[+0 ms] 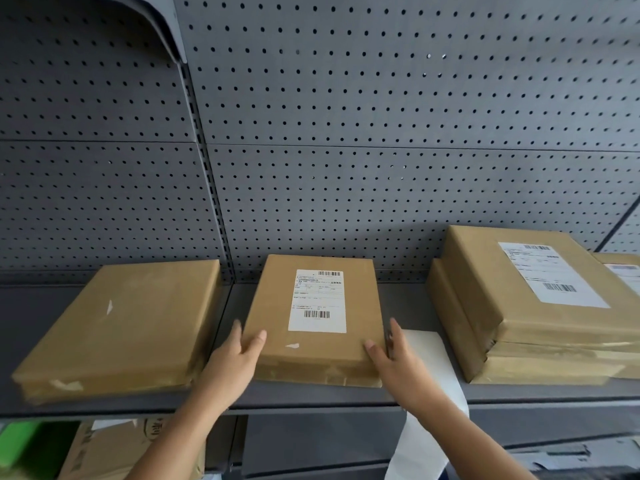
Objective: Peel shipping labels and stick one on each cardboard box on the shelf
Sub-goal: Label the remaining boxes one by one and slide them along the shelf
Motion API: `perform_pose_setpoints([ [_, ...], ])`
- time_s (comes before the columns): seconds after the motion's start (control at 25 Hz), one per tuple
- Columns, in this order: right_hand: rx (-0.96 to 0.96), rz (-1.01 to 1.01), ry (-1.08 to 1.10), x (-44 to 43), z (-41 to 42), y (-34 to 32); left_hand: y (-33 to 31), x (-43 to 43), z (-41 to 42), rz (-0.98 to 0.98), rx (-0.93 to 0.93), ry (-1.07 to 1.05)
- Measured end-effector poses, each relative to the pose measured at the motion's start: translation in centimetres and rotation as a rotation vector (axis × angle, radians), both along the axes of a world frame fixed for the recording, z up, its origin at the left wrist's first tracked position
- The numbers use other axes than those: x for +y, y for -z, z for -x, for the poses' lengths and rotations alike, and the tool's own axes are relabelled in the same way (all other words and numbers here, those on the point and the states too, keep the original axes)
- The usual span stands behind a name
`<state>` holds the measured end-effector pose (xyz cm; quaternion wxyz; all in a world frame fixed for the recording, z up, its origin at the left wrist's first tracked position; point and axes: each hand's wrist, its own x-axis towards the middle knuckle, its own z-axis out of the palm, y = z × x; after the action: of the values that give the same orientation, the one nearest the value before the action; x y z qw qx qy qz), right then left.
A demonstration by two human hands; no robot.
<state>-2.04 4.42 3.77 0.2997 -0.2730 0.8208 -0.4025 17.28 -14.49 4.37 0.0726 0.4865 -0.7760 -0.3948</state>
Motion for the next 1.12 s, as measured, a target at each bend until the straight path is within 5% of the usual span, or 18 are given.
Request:
perform_pose_setpoints([
  [0.08,-0.153,0.072,0.075,-0.1,-0.4,-0.5,0.0,0.3,0.0,-0.162,0.204,-0.110],
  [0.2,-0.173,0.148,0.147,0.1,-0.2,-1.4,-1.1,1.1,-0.1,-0.149,0.322,-0.158],
  [0.52,-0.004,0.357,0.271,2.4,3.5,-9.4,-7.7,3.7,3.8,-0.112,0.578,-0.158],
  [1.12,0.220,0.453,0.716,19.4,15.2,-18.0,-14.8,16.3,20.9,-0.169,0.670,0.288],
])
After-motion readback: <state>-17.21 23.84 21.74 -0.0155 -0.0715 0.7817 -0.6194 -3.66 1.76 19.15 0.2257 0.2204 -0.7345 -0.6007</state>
